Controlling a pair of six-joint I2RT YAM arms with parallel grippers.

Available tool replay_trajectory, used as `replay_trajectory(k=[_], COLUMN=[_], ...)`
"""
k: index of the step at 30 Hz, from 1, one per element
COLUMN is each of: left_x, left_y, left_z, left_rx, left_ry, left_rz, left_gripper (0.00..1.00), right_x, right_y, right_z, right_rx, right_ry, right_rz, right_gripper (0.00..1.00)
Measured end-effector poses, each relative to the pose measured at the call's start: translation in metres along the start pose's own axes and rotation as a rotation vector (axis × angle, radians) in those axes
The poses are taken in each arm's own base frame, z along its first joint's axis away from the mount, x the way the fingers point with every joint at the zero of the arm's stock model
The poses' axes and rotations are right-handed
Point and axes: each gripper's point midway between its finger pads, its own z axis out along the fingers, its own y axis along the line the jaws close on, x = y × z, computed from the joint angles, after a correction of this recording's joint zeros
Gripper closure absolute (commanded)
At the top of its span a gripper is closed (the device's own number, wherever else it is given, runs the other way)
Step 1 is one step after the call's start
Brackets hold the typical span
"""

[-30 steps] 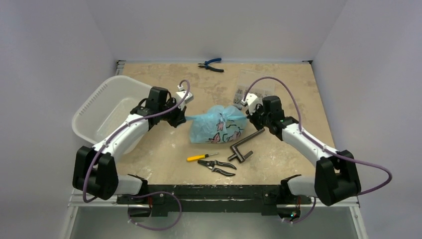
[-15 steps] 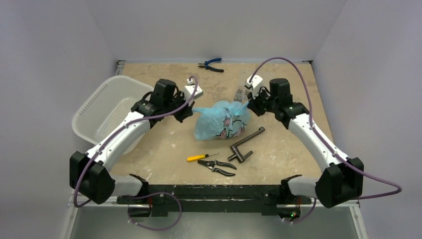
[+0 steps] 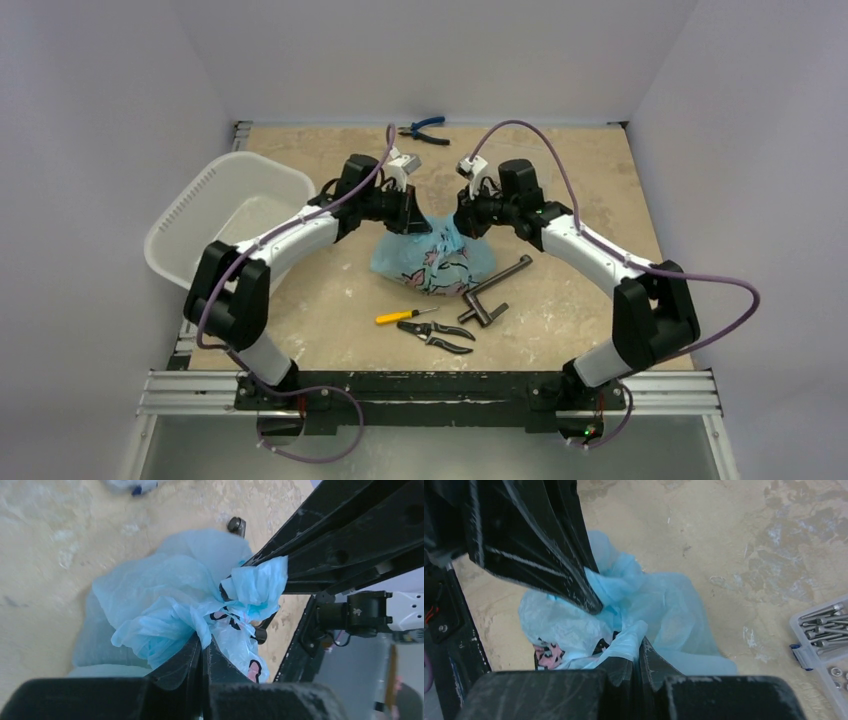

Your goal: Place the fake fruits into the plastic bag and tie a complex knot

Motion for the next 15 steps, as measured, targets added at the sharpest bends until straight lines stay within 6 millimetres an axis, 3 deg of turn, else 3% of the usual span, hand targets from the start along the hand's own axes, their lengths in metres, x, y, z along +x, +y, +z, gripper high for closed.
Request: replay_trajectory(k=[7, 15], left_x=[0.054, 0.072], left_y=[0.019, 0.010], left_z=[0.027, 0.037], left_rx=[0.023, 0.044], left_ry=[0.119, 0.172], left_rz=[-0.223, -0.216], left_gripper=[1.00, 1.00], right_x=[0.022, 0.053], right_y=[-0.012, -0.007], right_z=[0.026, 0.055], right_rx=[0.014, 0.032], right_ry=[0.025, 0.085], right_rz=[0.141, 0.267], right_gripper=[1.00, 1.00])
